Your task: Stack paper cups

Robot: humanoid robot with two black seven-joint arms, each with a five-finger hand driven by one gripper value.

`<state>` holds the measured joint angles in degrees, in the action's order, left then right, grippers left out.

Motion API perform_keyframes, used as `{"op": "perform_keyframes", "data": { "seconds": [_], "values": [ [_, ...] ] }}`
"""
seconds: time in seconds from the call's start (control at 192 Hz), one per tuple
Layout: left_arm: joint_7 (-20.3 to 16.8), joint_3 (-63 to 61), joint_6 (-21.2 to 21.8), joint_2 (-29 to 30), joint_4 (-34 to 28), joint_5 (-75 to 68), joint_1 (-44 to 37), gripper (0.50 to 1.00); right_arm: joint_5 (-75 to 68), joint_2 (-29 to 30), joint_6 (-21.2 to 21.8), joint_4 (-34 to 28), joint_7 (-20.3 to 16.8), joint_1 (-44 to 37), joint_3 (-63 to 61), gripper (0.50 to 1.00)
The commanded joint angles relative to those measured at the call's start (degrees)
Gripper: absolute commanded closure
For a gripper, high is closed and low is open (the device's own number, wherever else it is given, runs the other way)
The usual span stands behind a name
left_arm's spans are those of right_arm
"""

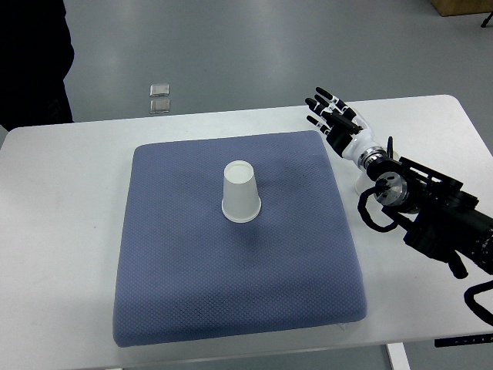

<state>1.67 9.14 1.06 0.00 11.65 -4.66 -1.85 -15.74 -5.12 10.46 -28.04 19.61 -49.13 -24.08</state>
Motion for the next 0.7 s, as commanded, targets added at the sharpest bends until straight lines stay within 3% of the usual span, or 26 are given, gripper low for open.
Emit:
{"op": "perform_keyframes", "data": {
  "seconds": [0.0, 0.694],
  "values": [
    [0.0, -0.2, 0.0, 0.0, 0.0, 0.0, 0.0, 0.5, 0.0, 0.0, 0.0, 0.0, 0.0, 0.0, 0.0, 0.583],
    [0.0, -0.3, 0.0, 0.0, 0.3, 0.0, 0.0, 0.5, 12.6, -0.9, 0.3, -1.0, -0.6, -2.4, 0.2, 0.583]
  ]
}}
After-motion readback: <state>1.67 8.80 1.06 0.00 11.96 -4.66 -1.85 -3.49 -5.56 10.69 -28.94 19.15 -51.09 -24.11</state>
